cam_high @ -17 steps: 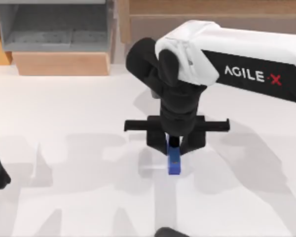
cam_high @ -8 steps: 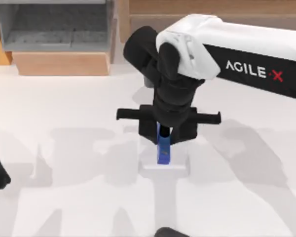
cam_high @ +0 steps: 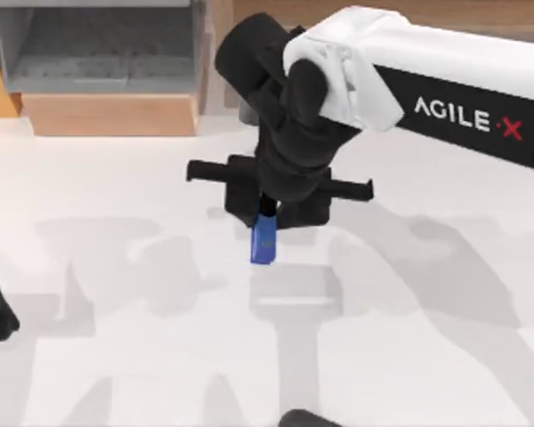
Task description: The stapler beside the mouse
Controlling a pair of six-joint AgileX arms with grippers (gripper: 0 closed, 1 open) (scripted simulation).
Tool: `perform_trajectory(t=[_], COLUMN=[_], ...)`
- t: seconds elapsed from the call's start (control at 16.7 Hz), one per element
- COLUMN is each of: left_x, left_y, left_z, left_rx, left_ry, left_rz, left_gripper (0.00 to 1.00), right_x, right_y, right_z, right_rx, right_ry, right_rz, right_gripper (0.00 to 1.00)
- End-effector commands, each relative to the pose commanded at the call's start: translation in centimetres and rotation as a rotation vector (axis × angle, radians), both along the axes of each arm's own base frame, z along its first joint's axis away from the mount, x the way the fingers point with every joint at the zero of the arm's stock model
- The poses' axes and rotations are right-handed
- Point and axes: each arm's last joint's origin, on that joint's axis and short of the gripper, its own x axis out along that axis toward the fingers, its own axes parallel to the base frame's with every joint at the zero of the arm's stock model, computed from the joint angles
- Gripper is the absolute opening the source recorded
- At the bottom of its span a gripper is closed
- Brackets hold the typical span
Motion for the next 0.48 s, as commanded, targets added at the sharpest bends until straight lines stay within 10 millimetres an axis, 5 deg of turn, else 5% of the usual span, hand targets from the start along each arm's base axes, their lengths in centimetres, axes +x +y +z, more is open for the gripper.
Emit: perform_trajectory(t=[0.48], left_x=[0.0], left_y=[0.0], left_z=[0.0], left_rx=[0.000], left_ry=[0.000], left_rz=[0.000], left_gripper=[1.00], right_x=[-1.2], right_y=[-0.3], right_z=[-1.5], right_rx=[-0.076], right_ry=[0.039], right_rz=[-0.010], right_gripper=[0.00])
